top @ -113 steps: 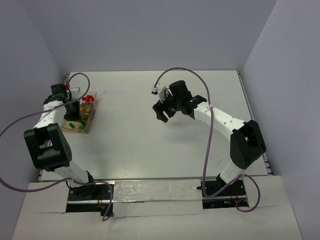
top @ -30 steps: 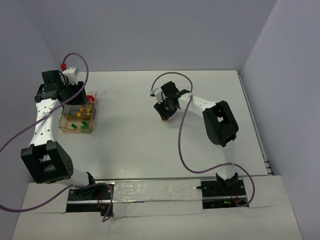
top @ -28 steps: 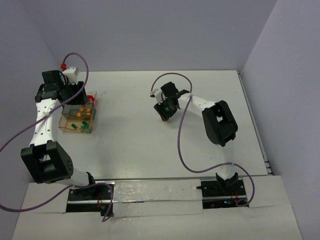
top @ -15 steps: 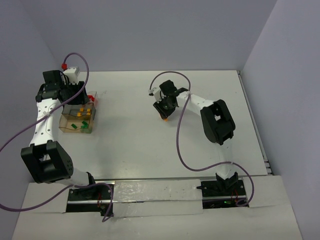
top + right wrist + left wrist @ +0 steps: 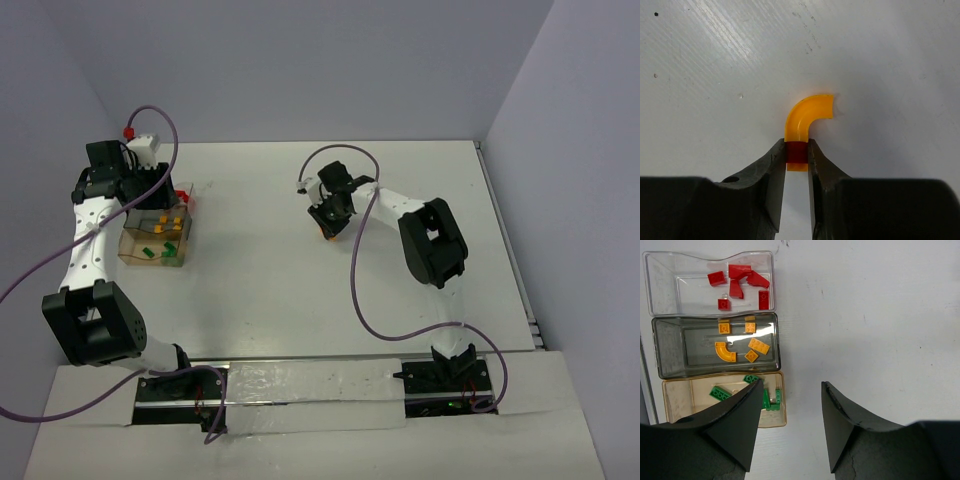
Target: Sort the legos into containers by color
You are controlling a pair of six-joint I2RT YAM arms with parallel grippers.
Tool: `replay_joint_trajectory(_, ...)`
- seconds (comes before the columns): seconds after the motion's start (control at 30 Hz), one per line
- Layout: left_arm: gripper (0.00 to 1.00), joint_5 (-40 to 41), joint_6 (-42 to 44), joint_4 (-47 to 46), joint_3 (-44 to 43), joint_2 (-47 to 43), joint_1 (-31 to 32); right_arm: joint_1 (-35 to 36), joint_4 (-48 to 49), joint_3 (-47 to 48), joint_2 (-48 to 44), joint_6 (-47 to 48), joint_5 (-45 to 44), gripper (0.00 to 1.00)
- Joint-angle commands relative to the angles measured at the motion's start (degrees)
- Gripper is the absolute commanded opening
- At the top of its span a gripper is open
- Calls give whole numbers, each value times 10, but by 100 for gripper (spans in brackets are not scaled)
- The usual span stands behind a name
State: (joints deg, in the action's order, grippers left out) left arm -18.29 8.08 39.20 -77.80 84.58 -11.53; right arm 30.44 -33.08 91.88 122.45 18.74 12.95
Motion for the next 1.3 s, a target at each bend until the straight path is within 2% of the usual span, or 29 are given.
replay_joint_trajectory(0.0,59,-25,-19,-21,-14,1,4,0,-6,6,-17,6,14,9)
replay_joint_trajectory(0.07,58,-57,-32,-23,-11,-3,5,-1,-2,-5,-37,13,23,4)
replay_joint_trajectory(0.13,58,-124,-76,-48,11,-18,4,-1,8,-29,-77,25,53,0)
replay_joint_trajectory(0.17,59,-166,-93,-62,19,-27,5,-1,13,-41,-87,34,70,0)
replay_joint_trajectory(0.2,59,-172,-124,-64,32,-27,6,-1,15,-42,-102,40,72,0)
replay_joint_trajectory(0.27,59,-279,-191,-101,68,-40,12,-1,40,-67,-146,53,119,0)
replay_joint_trajectory(0.37,61,-360,-279,-165,123,-45,26,14,51,-89,-186,70,173,0)
replay_joint_trajectory(0.43,66,-393,-328,-202,163,-50,39,24,53,-92,-199,76,186,0)
replay_joint_trajectory(0.6,77,-418,-397,-290,229,-67,72,67,53,-94,-230,86,216,0)
replay_joint_trajectory(0.73,78,-440,-435,-332,253,-70,104,93,47,-82,-232,77,216,0)
replay_joint_trajectory(0.9,76,-444,-466,-371,273,-65,131,121,47,-72,-228,61,213,0)
replay_joint_trajectory(1.07,69,-454,-517,-439,307,-61,146,130,67,-61,-218,18,220,0)
replay_joint_trajectory(1.27,65,-459,-536,-451,304,-41,158,134,79,-51,-212,-2,219,0)
